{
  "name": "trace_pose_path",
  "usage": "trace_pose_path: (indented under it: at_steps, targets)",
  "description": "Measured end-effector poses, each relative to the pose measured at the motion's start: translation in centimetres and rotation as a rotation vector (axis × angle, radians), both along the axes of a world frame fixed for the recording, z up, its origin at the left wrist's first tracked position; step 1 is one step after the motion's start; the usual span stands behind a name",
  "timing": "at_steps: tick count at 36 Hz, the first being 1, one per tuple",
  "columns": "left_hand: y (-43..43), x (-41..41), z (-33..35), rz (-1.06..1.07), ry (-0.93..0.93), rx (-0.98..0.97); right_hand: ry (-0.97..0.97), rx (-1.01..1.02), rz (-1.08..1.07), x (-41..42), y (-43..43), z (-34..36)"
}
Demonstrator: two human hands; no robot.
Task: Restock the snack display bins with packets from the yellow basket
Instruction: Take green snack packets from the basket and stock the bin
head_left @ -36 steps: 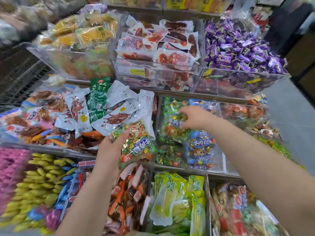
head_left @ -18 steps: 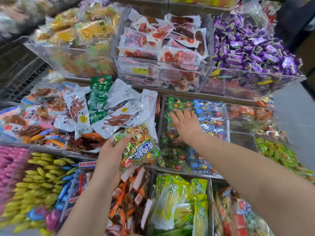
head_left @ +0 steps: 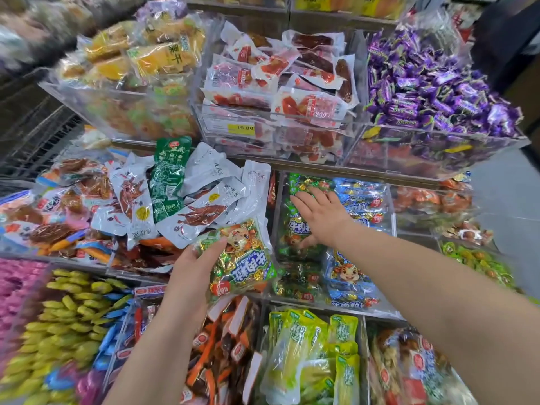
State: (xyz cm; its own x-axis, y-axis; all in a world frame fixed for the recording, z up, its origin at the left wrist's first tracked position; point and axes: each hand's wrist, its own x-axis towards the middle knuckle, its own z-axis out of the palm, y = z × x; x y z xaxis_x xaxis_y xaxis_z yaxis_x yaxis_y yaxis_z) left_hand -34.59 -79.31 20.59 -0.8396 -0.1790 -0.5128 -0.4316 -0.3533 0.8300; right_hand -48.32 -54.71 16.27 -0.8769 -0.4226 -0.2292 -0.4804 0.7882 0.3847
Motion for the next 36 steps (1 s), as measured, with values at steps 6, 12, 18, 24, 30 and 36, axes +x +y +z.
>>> trace_pose_path:
  at_steps: [6, 12, 18, 24, 30, 36]
  targets:
    - [0.2, 0.5, 1.2, -0.045, 0.071, 0.172, -0.021, 0.056, -0.049, 0.1, -0.8, 0.4]
    - [0.1, 0.8, 1.9, 0.102, 0.115, 0.274, -0.101, -0.674, -0.079, 4.5, -2.1, 3.3]
    - [3.1, 0.3, 2.2, 0.125, 0.165, 0.387, -0.665, -1.97, -0.87, 11.9, -6.0, 4.3]
    - [5.9, 0.5, 2.3, -0.157, 0.176, -0.051, -0.679, -2.204, -1.105, 13.7, -5.0, 3.9]
    - [4.0, -1.9, 0.8, -0.362, 0.388, -0.996, -0.188, -1.313, -0.808, 9.9, 1.7, 7.4]
    - [4.4, -5.7, -2.1, -0.771, 0.198, -1.538, -0.304, -0.503, -0.383, 6.8, -0.5, 6.7]
